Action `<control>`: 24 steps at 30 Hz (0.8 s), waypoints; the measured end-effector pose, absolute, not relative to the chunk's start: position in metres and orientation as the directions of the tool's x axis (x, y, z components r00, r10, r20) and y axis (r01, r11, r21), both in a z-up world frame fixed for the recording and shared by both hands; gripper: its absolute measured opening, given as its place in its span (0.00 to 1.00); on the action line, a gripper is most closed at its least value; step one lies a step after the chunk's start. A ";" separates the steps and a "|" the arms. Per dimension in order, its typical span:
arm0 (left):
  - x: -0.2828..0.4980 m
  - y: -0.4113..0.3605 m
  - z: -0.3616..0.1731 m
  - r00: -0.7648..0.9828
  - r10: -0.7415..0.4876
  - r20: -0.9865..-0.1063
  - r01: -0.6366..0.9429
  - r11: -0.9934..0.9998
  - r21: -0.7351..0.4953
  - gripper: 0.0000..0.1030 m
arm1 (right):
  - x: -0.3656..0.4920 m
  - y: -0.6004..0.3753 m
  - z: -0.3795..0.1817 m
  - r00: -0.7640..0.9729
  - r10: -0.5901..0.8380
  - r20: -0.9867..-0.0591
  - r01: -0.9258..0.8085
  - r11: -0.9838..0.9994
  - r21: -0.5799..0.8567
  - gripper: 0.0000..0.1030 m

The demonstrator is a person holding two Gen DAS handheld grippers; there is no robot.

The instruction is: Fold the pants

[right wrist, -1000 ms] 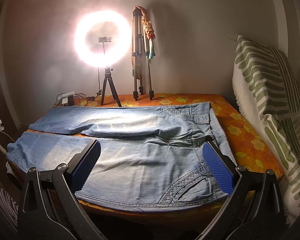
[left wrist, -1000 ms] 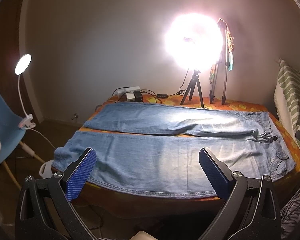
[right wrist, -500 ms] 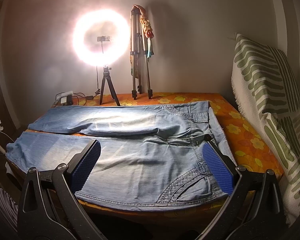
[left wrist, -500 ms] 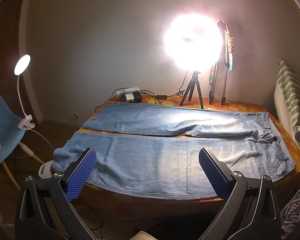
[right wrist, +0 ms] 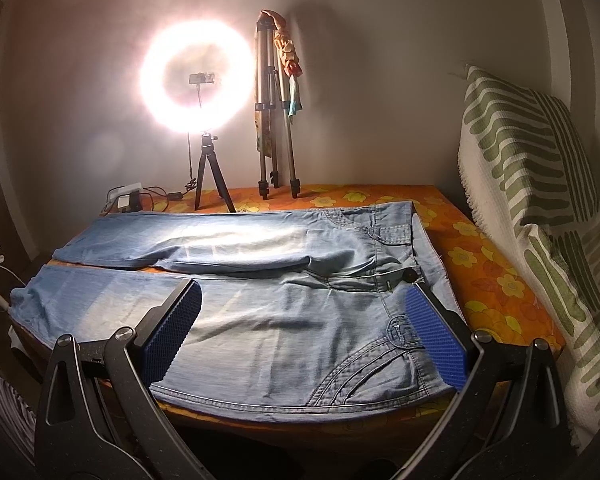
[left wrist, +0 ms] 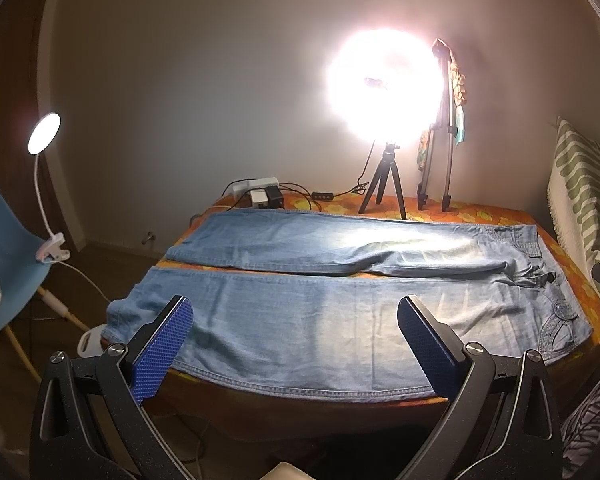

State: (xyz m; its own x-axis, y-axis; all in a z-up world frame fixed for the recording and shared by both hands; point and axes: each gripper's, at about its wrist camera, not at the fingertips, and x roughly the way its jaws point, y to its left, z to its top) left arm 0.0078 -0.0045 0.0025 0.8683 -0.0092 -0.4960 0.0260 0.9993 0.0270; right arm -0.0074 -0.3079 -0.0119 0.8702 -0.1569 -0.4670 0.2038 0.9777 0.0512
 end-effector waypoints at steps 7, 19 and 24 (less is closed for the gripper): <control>0.007 -0.005 0.002 0.869 -0.011 -0.495 0.028 0.999 0.028 0.99 | -0.008 -0.313 -0.014 0.870 -0.158 -0.468 0.205 0.977 0.051 1.00; 0.012 -0.002 -0.002 0.864 -0.010 -0.503 0.033 0.999 0.037 0.99 | -0.009 -0.314 -0.014 0.872 -0.149 -0.466 0.189 0.981 0.041 1.00; 0.021 0.010 -0.005 0.854 -0.019 -0.519 0.043 0.998 0.035 0.92 | 0.003 -0.315 -0.006 0.876 -0.097 -0.472 0.125 0.992 0.029 1.00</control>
State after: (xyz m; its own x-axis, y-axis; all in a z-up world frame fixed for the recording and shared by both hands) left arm 0.0213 0.0100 -0.0053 0.8543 -0.0189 -0.5195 0.0434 0.9984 0.0350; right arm 0.0027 -0.3152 -0.0063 0.8765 -0.0967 -0.4716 0.1253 0.9917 0.0295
